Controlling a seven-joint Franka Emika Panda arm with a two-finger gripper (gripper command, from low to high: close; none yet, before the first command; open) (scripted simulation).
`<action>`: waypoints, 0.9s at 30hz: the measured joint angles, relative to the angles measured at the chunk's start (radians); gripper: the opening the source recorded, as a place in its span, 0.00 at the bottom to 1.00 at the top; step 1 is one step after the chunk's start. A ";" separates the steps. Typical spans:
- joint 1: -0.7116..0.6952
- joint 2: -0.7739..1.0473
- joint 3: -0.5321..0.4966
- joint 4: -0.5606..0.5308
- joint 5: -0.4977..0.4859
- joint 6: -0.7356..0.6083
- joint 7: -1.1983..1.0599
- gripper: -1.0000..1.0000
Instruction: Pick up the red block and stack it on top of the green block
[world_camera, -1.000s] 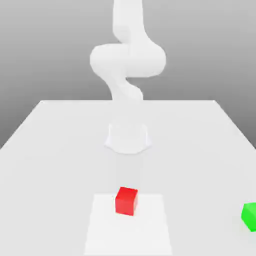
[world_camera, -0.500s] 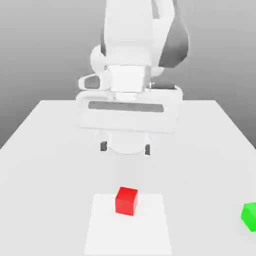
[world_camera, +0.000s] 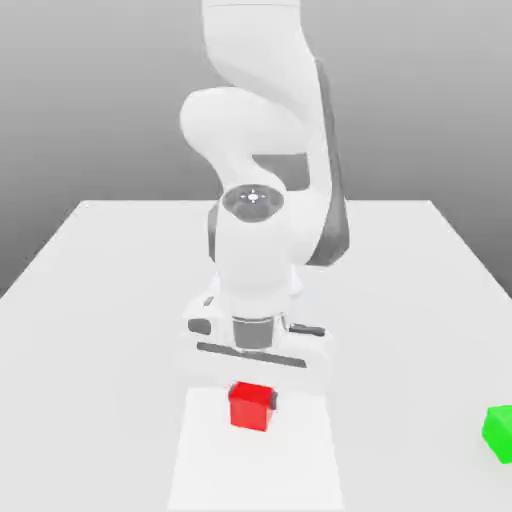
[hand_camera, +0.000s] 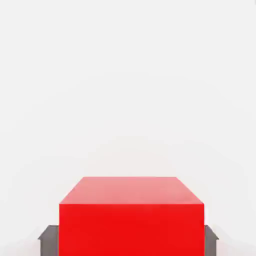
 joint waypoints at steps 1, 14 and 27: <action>0.002 0.015 -0.003 0.002 -0.004 0.013 0.002 0.00; 0.145 -0.169 0.103 0.115 0.015 -0.295 -0.049 0.00; 0.432 0.111 0.266 0.497 -0.133 -0.405 -0.037 0.00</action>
